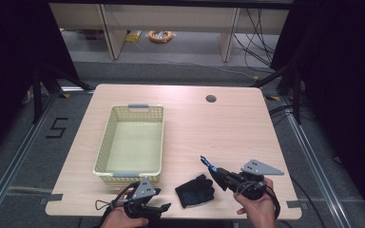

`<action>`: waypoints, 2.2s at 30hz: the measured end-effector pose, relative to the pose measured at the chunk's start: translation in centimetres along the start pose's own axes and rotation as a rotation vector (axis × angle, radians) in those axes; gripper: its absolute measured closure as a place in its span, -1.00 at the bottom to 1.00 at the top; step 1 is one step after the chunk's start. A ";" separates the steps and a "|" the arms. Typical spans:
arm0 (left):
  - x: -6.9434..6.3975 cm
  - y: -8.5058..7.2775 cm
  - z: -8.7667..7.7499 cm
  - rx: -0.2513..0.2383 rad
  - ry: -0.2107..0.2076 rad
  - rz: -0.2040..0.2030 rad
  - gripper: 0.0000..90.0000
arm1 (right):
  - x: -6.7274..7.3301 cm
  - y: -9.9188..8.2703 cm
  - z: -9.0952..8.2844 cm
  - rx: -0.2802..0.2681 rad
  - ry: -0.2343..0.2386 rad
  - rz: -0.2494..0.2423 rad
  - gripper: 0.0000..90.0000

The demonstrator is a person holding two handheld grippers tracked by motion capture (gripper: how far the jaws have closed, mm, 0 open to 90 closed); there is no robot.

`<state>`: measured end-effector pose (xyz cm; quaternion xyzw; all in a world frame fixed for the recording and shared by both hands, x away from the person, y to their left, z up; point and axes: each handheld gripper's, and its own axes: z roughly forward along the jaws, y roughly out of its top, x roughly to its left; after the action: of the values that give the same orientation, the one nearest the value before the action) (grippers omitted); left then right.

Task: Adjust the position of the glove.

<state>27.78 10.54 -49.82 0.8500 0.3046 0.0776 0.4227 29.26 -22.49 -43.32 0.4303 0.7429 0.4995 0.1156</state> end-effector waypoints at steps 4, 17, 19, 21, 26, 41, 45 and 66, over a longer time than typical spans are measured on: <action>-0.2 0.1 0.0 -0.005 -0.006 0.002 -0.16 | 0.6 -1.3 -0.5 0.004 -0.002 0.032 0.99; -1.4 0.1 0.7 0.011 -0.032 0.026 -0.12 | 3.7 -3.0 4.4 0.110 0.062 -0.008 0.98; -1.8 0.1 1.0 -0.002 -0.042 0.000 -0.12 | 4.3 -3.3 5.4 0.145 0.064 -0.006 0.97; -2.1 0.1 1.3 0.000 -0.043 -0.004 -0.12 | 4.5 -3.5 6.1 0.168 0.072 -0.039 0.97; -2.7 0.0 1.7 0.012 -0.059 0.015 -0.11 | 5.0 -3.9 6.9 0.204 0.092 -0.038 0.95; -2.9 0.0 2.1 0.002 -0.045 0.001 -0.14 | 2.8 -1.4 6.6 0.190 0.049 -0.142 0.61; -3.8 0.5 2.7 -0.015 -0.037 -0.016 -0.21 | 0.1 -0.4 7.6 0.201 0.030 -0.159 0.58; -6.1 1.8 6.5 -0.052 0.056 -0.032 -0.38 | -2.2 -0.8 11.5 0.355 0.009 -0.093 0.61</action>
<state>26.25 1.83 -51.76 0.8312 0.3279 0.1025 0.4372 37.10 -16.83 -50.01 0.4067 0.8391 0.3565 0.0576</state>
